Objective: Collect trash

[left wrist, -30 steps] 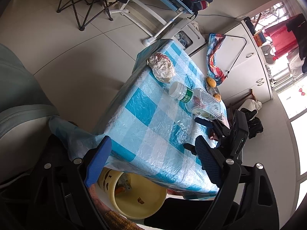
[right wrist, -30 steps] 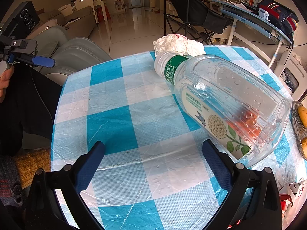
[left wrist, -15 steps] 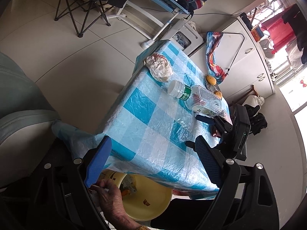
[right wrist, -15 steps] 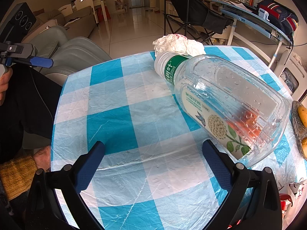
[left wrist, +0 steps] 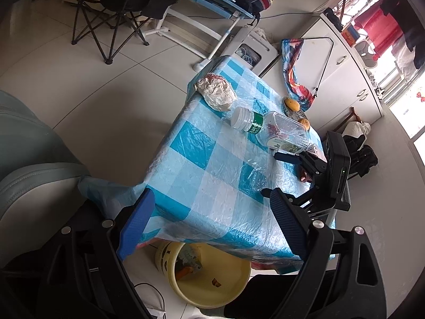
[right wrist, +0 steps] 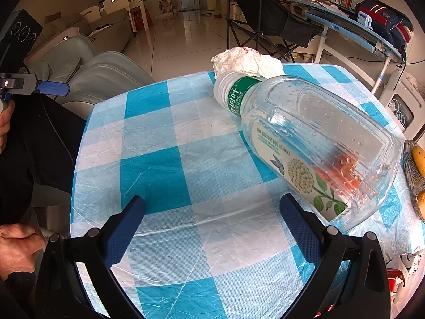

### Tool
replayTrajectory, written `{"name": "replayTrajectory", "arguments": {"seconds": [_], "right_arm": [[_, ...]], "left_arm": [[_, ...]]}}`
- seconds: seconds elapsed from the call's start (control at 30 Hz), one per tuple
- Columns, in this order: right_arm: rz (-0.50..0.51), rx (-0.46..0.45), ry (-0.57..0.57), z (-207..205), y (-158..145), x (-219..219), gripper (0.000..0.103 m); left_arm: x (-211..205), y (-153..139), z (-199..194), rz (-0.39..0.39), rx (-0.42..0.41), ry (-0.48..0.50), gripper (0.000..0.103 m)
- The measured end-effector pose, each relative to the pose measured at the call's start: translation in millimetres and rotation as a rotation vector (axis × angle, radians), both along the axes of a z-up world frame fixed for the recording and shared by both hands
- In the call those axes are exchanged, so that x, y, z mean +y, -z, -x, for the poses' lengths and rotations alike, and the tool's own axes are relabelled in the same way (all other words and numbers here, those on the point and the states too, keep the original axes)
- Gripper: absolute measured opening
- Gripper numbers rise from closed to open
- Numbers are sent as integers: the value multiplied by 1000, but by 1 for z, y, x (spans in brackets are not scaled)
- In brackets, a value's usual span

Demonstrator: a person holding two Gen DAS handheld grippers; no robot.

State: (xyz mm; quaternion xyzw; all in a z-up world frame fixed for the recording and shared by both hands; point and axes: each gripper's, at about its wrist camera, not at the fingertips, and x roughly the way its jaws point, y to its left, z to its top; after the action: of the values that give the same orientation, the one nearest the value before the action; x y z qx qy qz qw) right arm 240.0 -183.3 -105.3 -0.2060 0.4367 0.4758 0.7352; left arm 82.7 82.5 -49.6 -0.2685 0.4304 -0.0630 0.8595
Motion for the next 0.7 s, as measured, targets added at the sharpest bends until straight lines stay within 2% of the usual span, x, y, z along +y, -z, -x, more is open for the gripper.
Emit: {"name": "replayTrajectory", "arguments": {"seconds": [0.57, 0.7], "right_arm": [[0, -1, 0, 0, 0, 0, 97], [0, -1, 0, 0, 0, 0, 97]], "left_arm": [[-4, 7, 1, 10, 19, 15, 85], [-1, 9, 0, 36, 31, 14, 85]]}}
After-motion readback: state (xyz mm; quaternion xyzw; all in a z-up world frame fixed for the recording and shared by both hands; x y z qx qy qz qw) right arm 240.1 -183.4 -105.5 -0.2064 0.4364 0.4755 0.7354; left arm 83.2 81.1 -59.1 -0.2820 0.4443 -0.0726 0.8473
